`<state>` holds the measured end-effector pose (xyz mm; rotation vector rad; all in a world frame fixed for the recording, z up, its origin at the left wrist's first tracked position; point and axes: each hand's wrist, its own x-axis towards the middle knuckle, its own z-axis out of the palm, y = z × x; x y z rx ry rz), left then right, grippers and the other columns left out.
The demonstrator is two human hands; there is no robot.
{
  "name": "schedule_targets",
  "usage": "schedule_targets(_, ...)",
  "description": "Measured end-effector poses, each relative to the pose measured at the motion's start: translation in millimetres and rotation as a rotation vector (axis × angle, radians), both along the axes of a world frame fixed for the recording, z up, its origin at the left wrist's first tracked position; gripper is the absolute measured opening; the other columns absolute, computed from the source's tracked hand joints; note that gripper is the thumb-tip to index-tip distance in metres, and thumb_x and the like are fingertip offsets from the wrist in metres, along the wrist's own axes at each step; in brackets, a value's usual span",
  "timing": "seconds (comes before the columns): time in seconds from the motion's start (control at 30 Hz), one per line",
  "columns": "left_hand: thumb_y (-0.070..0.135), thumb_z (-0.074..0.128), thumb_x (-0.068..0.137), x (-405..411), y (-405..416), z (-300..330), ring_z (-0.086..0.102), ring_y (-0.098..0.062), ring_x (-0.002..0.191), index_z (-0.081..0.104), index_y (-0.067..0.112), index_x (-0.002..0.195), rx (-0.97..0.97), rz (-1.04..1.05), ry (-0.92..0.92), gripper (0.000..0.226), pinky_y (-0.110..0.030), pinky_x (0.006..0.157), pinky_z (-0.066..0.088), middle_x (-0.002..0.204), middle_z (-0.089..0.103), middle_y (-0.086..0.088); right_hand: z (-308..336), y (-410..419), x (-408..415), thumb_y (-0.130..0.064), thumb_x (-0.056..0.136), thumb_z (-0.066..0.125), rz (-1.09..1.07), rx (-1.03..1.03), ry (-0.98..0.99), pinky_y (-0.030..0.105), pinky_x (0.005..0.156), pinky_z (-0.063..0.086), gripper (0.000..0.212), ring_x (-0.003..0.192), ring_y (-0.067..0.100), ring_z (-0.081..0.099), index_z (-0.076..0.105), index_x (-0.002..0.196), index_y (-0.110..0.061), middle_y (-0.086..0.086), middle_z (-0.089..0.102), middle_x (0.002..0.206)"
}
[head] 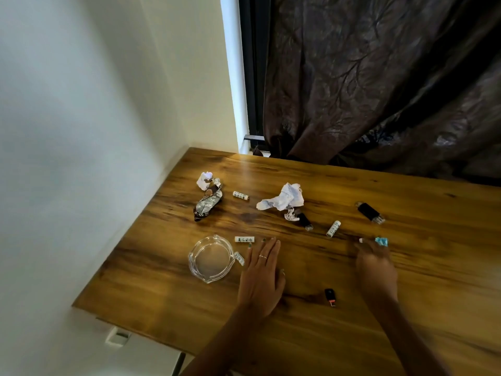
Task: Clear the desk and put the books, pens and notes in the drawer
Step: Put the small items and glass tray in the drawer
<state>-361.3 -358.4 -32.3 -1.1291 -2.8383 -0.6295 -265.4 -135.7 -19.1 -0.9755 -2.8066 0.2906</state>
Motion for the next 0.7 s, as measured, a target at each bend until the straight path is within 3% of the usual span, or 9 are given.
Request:
schedule_targets(0.1, 0.031, 0.037, 0.087, -5.3, -17.8, -0.8, 0.033, -0.019, 0.138, 0.031, 0.018, 0.145, -0.010, -0.008, 0.031, 0.060, -0.047, 0.114, 0.018, 0.150, 0.036, 0.002, -3.8, -1.2, 2.7, 0.003, 0.084, 0.057, -0.003, -0.091, 0.162, 0.045, 0.085, 0.050, 0.033, 0.110, 0.036, 0.055, 0.060, 0.117, 0.000, 0.021, 0.060, 0.120)
schedule_targets(0.2, 0.027, 0.041, 0.087, -5.9, -38.5, -5.5, 0.035, -0.016, 0.137, 0.035, 0.018, 0.143, 0.018, -0.052, 0.048, 0.057, -0.044, 0.114, 0.026, 0.148, 0.039, 0.003, 6.7, -24.5, -3.2, 0.001, 0.085, 0.059, 0.006, -0.215, 0.355, 0.029, 0.071, 0.050, 0.029, 0.093, 0.026, 0.062, 0.062, 0.113, -0.003, 0.017, 0.065, 0.109)
schedule_targets(0.27, 0.025, 0.043, 0.088, -2.1, -50.9, -7.8, 0.033, -0.016, 0.138, 0.038, 0.018, 0.142, 0.077, -0.060, 0.052, 0.055, -0.038, 0.117, 0.020, 0.148, 0.039, 0.003, 19.1, -53.2, -15.1, -0.001, 0.085, 0.060, 0.057, -0.292, 0.445, 0.010, 0.057, 0.043, 0.029, 0.074, 0.010, 0.059, 0.063, 0.113, -0.008, 0.011, 0.066, 0.102)
schedule_targets(0.3, 0.024, 0.044, 0.088, -0.2, -56.8, -8.3, 0.031, -0.017, 0.139, 0.040, 0.017, 0.142, 0.109, -0.047, 0.054, 0.055, -0.036, 0.117, 0.015, 0.148, 0.038, 0.003, 24.5, -70.0, -23.5, -0.003, 0.086, 0.061, 0.095, -0.325, 0.463, 0.008, 0.050, 0.042, 0.030, 0.067, 0.001, 0.055, 0.062, 0.114, -0.011, 0.006, 0.066, 0.099)
schedule_targets(0.37, 0.024, 0.045, 0.088, 2.6, -68.6, -8.1, 0.029, -0.017, 0.140, 0.040, 0.014, 0.142, 0.170, 0.020, 0.066, 0.055, -0.036, 0.118, 0.010, 0.149, 0.037, 0.001, 32.7, -106.4, -41.5, -0.009, 0.087, 0.060, 0.216, -0.370, 0.454, 0.003, 0.053, 0.042, 0.030, 0.060, -0.006, 0.049, 0.062, 0.115, -0.018, -0.005, 0.063, 0.097)
schedule_targets(0.47, 0.028, 0.045, 0.087, -0.4, -84.1, -5.2, 0.026, -0.020, 0.140, 0.037, 0.012, 0.142, 0.256, 0.174, 0.071, 0.058, -0.033, 0.119, 0.006, 0.148, 0.036, -0.004, 39.8, -154.5, -70.8, -0.010, 0.085, 0.064, 0.438, -0.421, 0.418, 0.007, 0.061, 0.047, 0.026, 0.072, -0.007, 0.056, 0.066, 0.108, -0.022, -0.012, 0.062, 0.096)
schedule_targets(0.57, 0.032, 0.045, 0.086, -8.3, -96.7, -4.3, 0.023, -0.018, 0.141, 0.026, 0.018, 0.146, 0.262, 0.267, 0.055, 0.065, -0.033, 0.119, 0.007, 0.150, 0.032, -0.003, 30.4, -184.0, -96.6, -0.004, 0.076, 0.069, 0.598, -0.402, 0.405, 0.016, 0.075, 0.049, 0.022, 0.084, 0.010, 0.064, 0.070, 0.094, -0.017, -0.003, 0.070, 0.091)
schedule_targets(0.7, 0.037, 0.045, 0.085, -14.4, -107.1, -10.7, 0.019, -0.018, 0.143, 0.025, 0.015, 0.146, 0.211, 0.295, 0.020, 0.068, -0.036, 0.117, 0.009, 0.152, 0.028, -0.003, 25.8, -203.7, -113.2, -0.013, 0.092, 0.052, 0.690, -0.370, 0.262, 0.022, 0.092, 0.039, 0.024, 0.110, 0.016, 0.054, 0.063, 0.113, -0.015, 0.002, 0.061, 0.118)
